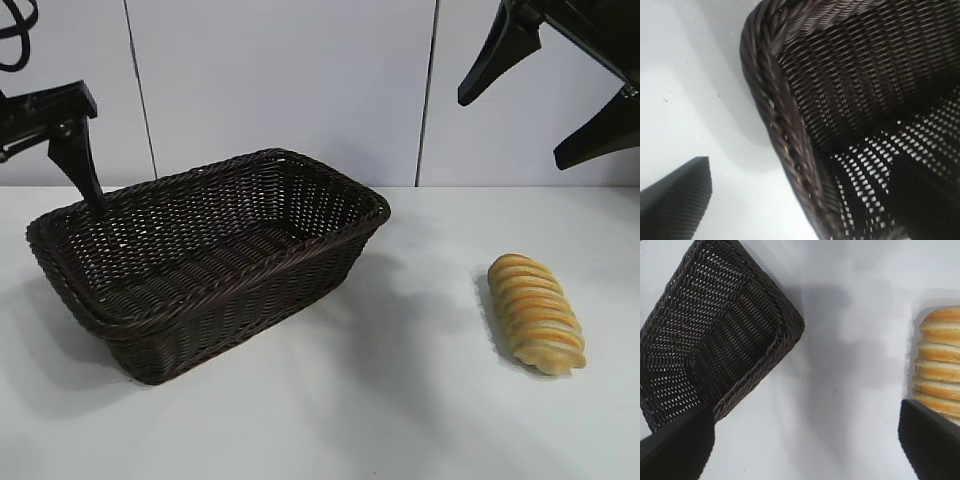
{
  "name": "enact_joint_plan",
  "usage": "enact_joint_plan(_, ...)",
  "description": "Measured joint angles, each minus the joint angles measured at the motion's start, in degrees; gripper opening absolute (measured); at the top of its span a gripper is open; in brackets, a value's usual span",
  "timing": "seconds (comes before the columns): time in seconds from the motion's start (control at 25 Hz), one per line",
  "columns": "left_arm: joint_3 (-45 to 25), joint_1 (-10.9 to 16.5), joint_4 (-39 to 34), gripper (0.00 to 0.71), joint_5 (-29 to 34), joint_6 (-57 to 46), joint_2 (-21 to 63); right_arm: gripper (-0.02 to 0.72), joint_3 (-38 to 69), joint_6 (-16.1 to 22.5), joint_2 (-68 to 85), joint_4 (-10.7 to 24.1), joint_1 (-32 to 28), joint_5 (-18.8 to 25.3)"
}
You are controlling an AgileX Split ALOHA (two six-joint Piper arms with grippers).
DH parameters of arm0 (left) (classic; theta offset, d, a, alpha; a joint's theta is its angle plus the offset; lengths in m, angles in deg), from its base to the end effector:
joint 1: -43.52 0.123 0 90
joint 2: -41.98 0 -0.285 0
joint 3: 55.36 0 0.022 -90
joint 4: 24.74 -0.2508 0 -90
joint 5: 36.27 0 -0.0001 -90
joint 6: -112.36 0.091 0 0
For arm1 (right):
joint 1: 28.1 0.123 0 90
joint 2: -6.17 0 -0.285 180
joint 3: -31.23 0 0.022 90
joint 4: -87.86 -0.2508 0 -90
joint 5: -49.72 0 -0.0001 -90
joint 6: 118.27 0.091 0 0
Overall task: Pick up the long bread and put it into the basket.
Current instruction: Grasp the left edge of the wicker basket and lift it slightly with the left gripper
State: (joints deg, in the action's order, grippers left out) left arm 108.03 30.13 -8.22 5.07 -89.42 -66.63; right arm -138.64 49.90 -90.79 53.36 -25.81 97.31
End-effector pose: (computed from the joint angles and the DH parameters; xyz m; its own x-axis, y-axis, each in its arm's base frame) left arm 0.3181 -0.0933 0.1799 -0.9316 -0.3477 -0.1061 -0.3049 0.9063 -0.2926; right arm 0.3213 0.0510 0.2822 -0.8922 0.1694 -0.4186 -0.0506 0.8836 0.4655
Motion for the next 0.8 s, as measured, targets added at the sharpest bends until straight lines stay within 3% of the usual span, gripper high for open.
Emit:
enact_joint_plan(0.68, -0.21, 0.0, 1.61, 0.651, -2.67, 0.0, -5.51, 0.694, 0.0, 0.0, 0.0, 0.0, 0.0, 0.0)
enact_joint_plan(0.8, -0.21, 0.0, 1.93, 0.525, -2.77, 0.06, -5.67, 0.694, 0.0, 0.0, 0.0, 0.0, 0.0, 0.0)
